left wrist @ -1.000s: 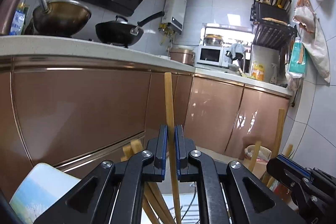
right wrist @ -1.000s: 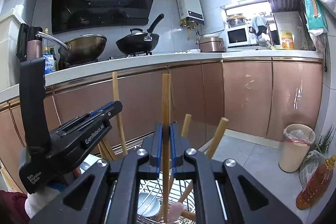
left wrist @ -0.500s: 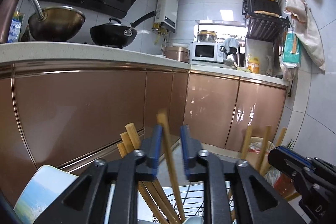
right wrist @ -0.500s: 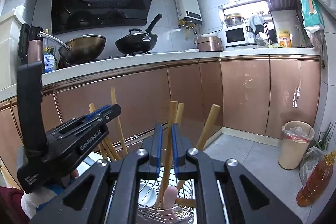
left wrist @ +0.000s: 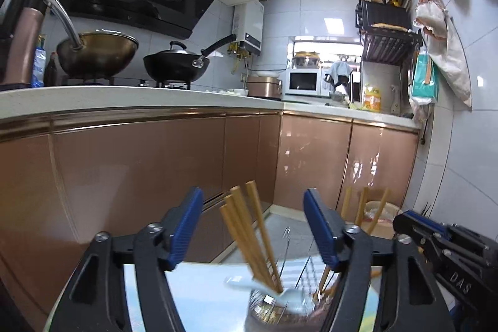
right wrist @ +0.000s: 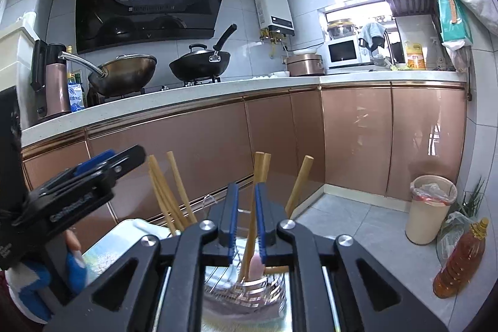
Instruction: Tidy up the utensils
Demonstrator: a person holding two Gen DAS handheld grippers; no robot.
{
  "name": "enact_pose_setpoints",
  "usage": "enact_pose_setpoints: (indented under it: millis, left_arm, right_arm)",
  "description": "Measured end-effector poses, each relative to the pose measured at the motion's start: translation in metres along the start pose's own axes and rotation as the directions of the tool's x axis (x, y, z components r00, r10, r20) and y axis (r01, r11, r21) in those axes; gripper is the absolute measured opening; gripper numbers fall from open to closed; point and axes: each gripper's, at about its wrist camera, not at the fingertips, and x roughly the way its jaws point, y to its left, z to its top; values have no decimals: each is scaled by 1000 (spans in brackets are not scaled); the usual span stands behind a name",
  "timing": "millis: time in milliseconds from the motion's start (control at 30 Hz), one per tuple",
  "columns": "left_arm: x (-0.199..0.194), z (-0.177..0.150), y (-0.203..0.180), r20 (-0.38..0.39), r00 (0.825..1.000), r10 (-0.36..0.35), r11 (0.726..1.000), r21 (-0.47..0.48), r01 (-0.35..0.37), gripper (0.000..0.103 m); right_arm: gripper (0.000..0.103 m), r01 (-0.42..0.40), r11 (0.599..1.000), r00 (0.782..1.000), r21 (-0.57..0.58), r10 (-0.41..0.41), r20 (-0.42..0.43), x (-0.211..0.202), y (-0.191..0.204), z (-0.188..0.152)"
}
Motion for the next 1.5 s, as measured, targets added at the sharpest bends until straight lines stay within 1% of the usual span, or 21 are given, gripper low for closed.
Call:
enact_pose_setpoints:
  millis: [67,100,167,233,367,433,533,600,800,867,967,1067,1300,1400,1500]
  left_arm:
    - [-12,-2,4,-23,1000,10,1000,4,-10,74]
    - [-18,-3,6,-38,999,16,1000,6,-16,77]
    - [-33,-7,10,-69,997,35,999,14,-34,79]
    - [-47,-13,14,-94,994,59,998,20,-58,83]
    - [-75,-22,22,-144,985,99,995,28,-96,88]
    - [-90,-26,28,-155,980,127,992,34,-123,93]
    - [-115,-30,35,-159,973,168,986,42,-164,98]
    - [-131,-34,39,-166,967,194,981,53,-187,100]
    - [-171,-45,48,-207,953,221,974,90,-207,100]
    - [-185,-50,52,-213,949,232,972,93,-217,101]
    - [-206,-55,59,-218,944,248,968,92,-233,102]
    - [-221,-60,64,-222,940,261,965,95,-245,102]
    - [-249,-70,74,-232,936,265,964,78,-254,103]
    - [-259,-73,74,-222,937,268,963,77,-257,103]
    - [-268,-74,75,-214,940,266,964,76,-256,103]
  right_arm:
    - [25,3,1000,1000,15,-3,-13,-8,3,-3]
    - [25,4,1000,1000,20,-4,-24,-13,5,-5]
    - [26,18,1000,999,19,-17,-48,-23,12,-12]
    - [26,22,999,997,31,-20,-68,-34,18,-19]
    - [33,53,998,994,37,-49,-99,-58,31,-33]
    - [35,67,997,991,39,-62,-117,-69,37,-37]
    - [37,79,996,989,31,-75,-129,-88,46,-43]
    - [41,90,996,987,22,-86,-137,-100,54,-47]
    - [45,110,994,982,-7,-110,-152,-131,74,-56]
    - [47,112,994,982,-14,-113,-153,-142,81,-60]
    - [52,135,990,977,-39,-139,-164,-156,90,-68]
    - [53,135,990,975,-26,-138,-175,-167,94,-75]
    - [65,172,984,968,-49,-178,-176,-186,104,-83]
    - [70,178,983,968,-49,-184,-169,-193,105,-85]
    - [73,192,980,967,-57,-199,-159,-200,107,-86]
